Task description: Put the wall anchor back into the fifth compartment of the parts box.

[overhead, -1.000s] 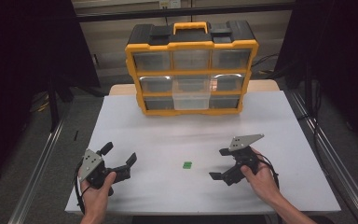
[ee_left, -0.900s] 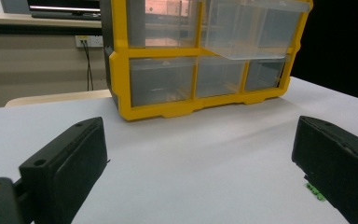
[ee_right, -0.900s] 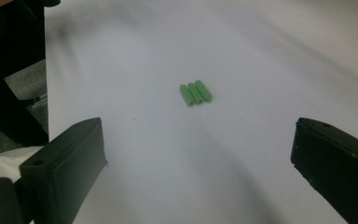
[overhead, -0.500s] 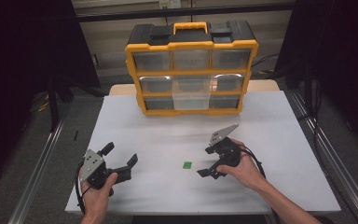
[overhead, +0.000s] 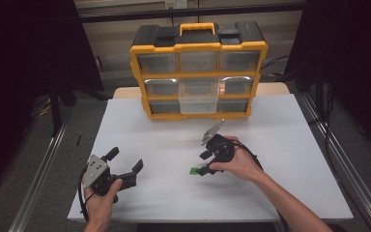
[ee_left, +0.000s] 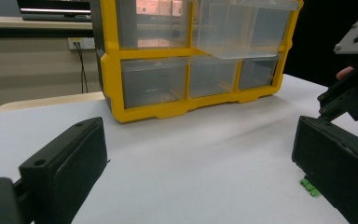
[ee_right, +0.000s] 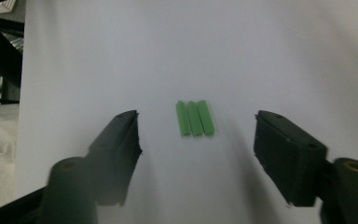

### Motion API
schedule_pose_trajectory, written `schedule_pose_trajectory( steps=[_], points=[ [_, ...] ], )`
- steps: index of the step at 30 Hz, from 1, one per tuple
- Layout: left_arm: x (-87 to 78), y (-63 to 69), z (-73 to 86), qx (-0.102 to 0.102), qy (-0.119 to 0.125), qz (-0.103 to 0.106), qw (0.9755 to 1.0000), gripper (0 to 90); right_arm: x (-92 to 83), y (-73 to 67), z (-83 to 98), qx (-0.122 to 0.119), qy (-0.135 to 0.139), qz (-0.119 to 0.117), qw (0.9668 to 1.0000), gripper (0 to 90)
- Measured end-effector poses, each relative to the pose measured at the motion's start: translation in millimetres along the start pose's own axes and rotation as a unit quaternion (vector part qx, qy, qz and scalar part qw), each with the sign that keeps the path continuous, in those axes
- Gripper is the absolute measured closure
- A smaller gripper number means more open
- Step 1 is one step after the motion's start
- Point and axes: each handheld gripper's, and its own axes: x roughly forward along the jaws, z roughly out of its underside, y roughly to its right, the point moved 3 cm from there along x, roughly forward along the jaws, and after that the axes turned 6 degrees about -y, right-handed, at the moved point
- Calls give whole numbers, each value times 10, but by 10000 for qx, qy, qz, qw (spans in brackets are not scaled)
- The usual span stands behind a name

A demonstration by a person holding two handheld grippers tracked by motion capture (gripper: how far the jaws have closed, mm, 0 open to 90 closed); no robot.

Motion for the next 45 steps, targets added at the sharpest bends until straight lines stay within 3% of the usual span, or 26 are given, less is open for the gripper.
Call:
schedule_pose_trajectory(
  steps=[2,3,6,10,14,17,18,19,20,22,23,24,26,27,29,33,36,41,45],
  points=[
    [2,2,-1,11,-10,26,10000,33,39,5,-37,-25,-111,-12,9999,396],
    [0,2,-1,5,-3,3,10000,33,74,20,-83,-103,-245,6,9996,476],
    [1,-7,-1,6,-3,9,10000,33,90,40,-114,-145,-310,19,9994,488],
    [-2,-33,-1,31,-14,-63,10000,33,117,88,-168,-233,-602,-1,9979,567],
    [-3,-32,-5,7,-7,-37,10000,33,142,116,-202,-169,-922,-20,9956,641],
    [1,-30,-2,3,-8,-34,10000,33,187,147,-219,-307,-881,-56,9956,665],
    [-1,-30,-1,5,-33,-52,10000,33,207,140,-210,-229,-1002,-35,9947,668],
    [3,-30,-2,18,-7,-12,10000,33,233,158,-213,-356,-947,-56,9948,672],
    [3,-28,-2,8,-6,-30,10000,33,249,151,-203,-282,-1030,-47,9943,682],
    [3,-28,-1,25,-20,-23,10000,33,263,159,-206,-308,-998,-75,9945,703],
    [8,-21,3,-64,-13,-34,10000,32,264,159,-207,-301,-1031,-73,9942,712],
    [10,-21,4,-68,-14,-35,10000,32,283,173,-209,-426,-982,-69,9942,715],
    [11,-23,4,-52,-21,-32,10000,33,274,164,-206,-369,-1061,-20,9937,724],
    [5,-37,-1,68,-33,-70,9999,33,285,175,-216,-552,-1044,-48,9930,729],
    [4,-32,-2,71,-30,-40,10000,33,278,163,-215,-472,-1112,-42,9927,739],
    [8,-36,-2,69,-38,-59,10000,32,301,143,-242,-587,-1167,64,9914,804],
    [11,-35,-4,76,-22,-67,9999,33,302,161,-242,-536,-1148,66,9919,841],
    [14,-27,-7,32,6,-28,10000,33,305,153,-242,-556,-1113,103,9922,850],
    [5,-35,-4,74,-45,-23,10000,33,293,146,-242,-436,-1041,102,9936,850]
  ],
)
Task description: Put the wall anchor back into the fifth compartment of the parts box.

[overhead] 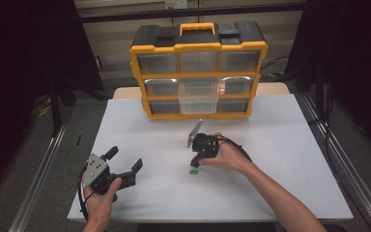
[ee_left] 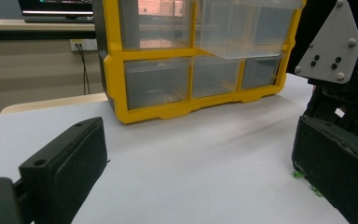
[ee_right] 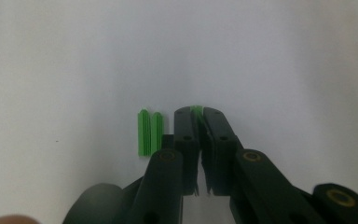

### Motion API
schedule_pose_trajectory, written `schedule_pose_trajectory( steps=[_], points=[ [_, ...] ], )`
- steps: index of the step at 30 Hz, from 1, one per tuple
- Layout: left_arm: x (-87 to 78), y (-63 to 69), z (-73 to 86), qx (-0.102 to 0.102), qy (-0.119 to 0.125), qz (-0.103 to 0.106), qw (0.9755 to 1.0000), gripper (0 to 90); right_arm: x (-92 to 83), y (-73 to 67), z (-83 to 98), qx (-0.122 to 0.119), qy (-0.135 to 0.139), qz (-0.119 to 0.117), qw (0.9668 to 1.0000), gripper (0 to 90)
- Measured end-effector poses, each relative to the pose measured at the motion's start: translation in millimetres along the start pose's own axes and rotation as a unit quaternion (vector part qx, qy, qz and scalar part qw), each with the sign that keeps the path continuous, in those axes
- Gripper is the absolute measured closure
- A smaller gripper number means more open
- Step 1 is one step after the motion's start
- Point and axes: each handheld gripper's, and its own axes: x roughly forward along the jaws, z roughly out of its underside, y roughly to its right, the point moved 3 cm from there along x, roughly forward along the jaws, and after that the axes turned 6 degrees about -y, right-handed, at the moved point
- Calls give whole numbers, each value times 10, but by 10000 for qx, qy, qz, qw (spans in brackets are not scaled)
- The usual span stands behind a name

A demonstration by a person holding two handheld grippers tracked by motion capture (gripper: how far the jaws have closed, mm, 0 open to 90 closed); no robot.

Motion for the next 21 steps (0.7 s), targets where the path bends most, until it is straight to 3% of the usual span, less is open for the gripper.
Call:
schedule_pose_trajectory(
  steps=[1,2,3,5,11,21],
  points=[
    [-2,-1,1,13,-20,-38,10000,33,-10,24,1,-102,206,63,9997,850],
    [2,-3,5,15,16,-18,10000,33,-10,24,1,-102,206,63,9997,850],
    [10,13,7,-45,28,23,10000,33,-26,20,9,-12,242,42,9997,850],
    [7,6,6,72,-11,10,10000,33,-82,30,18,31,466,21,9989,851],
    [9,15,-2,-51,61,-18,10000,33,-257,5,26,-8,909,41,9958,851],
    [0,8,-1,4,27,-20,10000,33,-574,-75,21,-145,1584,39,9873,851]
  ],
)
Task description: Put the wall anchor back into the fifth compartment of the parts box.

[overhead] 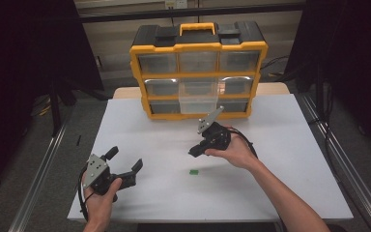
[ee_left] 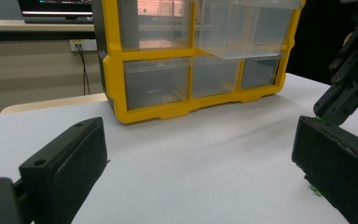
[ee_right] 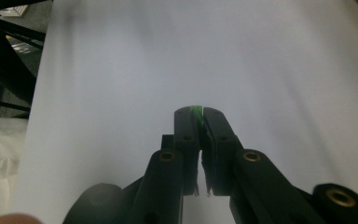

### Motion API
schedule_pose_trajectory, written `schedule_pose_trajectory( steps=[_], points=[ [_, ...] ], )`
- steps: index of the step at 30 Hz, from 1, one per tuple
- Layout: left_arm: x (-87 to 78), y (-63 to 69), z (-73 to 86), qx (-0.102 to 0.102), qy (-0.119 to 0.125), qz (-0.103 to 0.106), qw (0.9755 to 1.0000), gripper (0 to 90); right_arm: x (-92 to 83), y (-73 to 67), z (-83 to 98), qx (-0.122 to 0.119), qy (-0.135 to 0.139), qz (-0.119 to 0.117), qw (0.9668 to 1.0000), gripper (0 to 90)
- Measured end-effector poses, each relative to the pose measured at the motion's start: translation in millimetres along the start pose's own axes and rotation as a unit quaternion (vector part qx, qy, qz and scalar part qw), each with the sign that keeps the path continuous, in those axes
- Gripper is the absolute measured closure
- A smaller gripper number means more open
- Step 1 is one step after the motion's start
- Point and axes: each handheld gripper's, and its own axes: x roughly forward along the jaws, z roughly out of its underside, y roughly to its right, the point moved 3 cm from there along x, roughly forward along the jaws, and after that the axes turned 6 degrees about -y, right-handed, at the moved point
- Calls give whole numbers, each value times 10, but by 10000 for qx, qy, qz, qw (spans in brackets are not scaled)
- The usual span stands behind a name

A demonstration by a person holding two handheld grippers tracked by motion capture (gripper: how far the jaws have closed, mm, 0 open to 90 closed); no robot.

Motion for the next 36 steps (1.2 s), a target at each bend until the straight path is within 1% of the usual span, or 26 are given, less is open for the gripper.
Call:
schedule_pose_trajectory(
  steps=[1,3,4,9,13,14,15,16,17,19,21,22,24,26,28,29,30,31,33,36],
  points=[
    [0,0,-2,-2,11,-13,10000,33,0,0,0,0,0,0,10000,851],
    [4,3,-1,-31,17,9,10000,33,-60,-1,-14,29,123,-9,9999,851],
    [7,3,-1,-42,27,-17,10000,33,-87,4,-18,38,177,-3,9998,851],
    [7,3,-2,-33,27,-17,10000,33,-237,26,-63,0,422,62,9991,851],
    [1,-3,-3,19,16,-12,10000,33,-419,39,-149,-39,646,150,9978,851],
    [0,-3,-3,25,14,-5,10000,33,-478,39,-187,-89,681,197,9974,851],
    [1,-2,-4,9,44,24,10000,33,-478,39,-187,-89,681,197,9974,851],
    [3,3,-5,-30,66,46,10000,33,-537,33,-230,-127,695,240,9972,851],
    [1,0,-5,-23,59,35,10000,33,-537,33,-230,-127,695,240,9972,851],
    [0,-1,-6,-22,58,31,10000,33,-617,41,-297,-182,720,323,9967,851],
    [-1,-1,-6,-17,56,32,10000,33,-643,50,-318,-189,713,361,9966,851],
    [0,-1,-5,-15,51,35,10000,33,-694,80,-366,-202,720,409,9964,851],
    [0,-1,-5,-23,51,36,10000,33,-713,95,-382,-208,715,456,9962,851],
    [-1,-3,-6,-19,53,23,10000,33,-801,155,-445,-205,740,539,9956,851],
    [-1,-5,-6,-6,42,18,10000,33,-821,168,-457,-197,743,564,9954,851],
    [0,-6,-4,15,29,20,10000,33,-877,208,-490,-178,733,634,9951,851],
    [0,-7,-2,7,19,1,10000,33,-877,208,-490,-178,733,634,9951,851],
    [1,-7,-1,16,4,8,10000,33,-928,245,-523,-150,710,706,9949,851],
    [4,-4,-1,7,6,0,10000,33,-950,262,-537,-153,693,743,9947,851],
    [3,-6,-2,34,10,-10,10000,33,-1056,325,-618,-114,691,868,9938,851]
  ],
)
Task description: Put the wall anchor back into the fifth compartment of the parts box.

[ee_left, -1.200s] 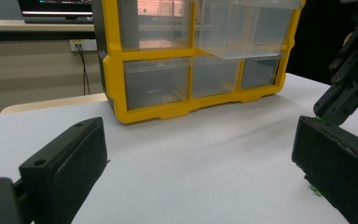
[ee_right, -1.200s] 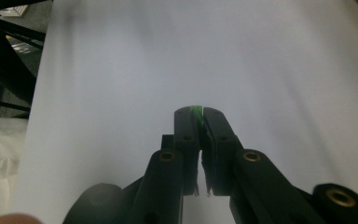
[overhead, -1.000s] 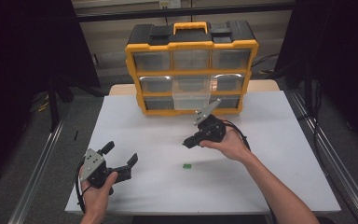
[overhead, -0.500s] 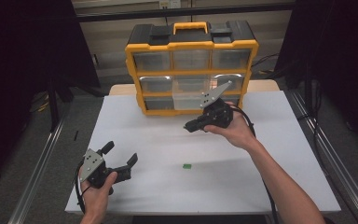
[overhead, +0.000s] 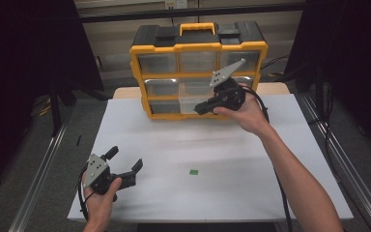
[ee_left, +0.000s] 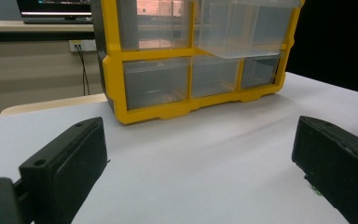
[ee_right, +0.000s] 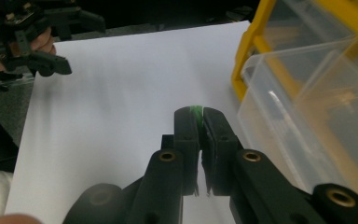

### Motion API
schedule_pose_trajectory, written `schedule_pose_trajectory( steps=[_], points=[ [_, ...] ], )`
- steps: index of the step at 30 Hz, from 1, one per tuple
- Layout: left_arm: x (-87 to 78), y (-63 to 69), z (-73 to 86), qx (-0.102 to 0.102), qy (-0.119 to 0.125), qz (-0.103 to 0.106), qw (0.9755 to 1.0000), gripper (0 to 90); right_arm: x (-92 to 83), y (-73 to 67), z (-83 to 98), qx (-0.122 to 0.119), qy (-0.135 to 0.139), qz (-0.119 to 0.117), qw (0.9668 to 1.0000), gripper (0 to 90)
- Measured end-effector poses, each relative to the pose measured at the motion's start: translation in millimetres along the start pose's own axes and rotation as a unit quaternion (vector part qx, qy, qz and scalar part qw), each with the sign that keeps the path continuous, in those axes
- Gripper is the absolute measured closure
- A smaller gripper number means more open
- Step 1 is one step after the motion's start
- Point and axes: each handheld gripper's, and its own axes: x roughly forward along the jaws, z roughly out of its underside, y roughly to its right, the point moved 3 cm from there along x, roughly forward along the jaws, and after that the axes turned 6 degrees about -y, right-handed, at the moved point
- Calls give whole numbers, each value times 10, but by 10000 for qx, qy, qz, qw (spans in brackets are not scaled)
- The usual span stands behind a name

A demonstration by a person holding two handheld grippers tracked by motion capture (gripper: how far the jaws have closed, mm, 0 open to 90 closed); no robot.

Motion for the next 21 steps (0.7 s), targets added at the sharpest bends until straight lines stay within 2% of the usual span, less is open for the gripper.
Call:
schedule_pose_trajectory(
  steps=[2,7,9,16,21],
  points=[
    [3,3,3,-40,-11,20,10000,33,-39,55,-59,13,-12,62,10000,851],
    [2,-4,4,-2,-12,22,10000,33,-75,203,-185,51,-246,278,9993,851],
    [0,-6,4,16,-24,42,10000,33,-103,252,-247,82,-260,289,9992,851],
    [-4,-11,2,-16,-2,9,10000,33,-93,405,-391,142,-702,488,9962,851],
    [-5,-10,1,29,-19,15,10000,33,-67,520,-464,263,-887,584,9940,851]
  ],
)
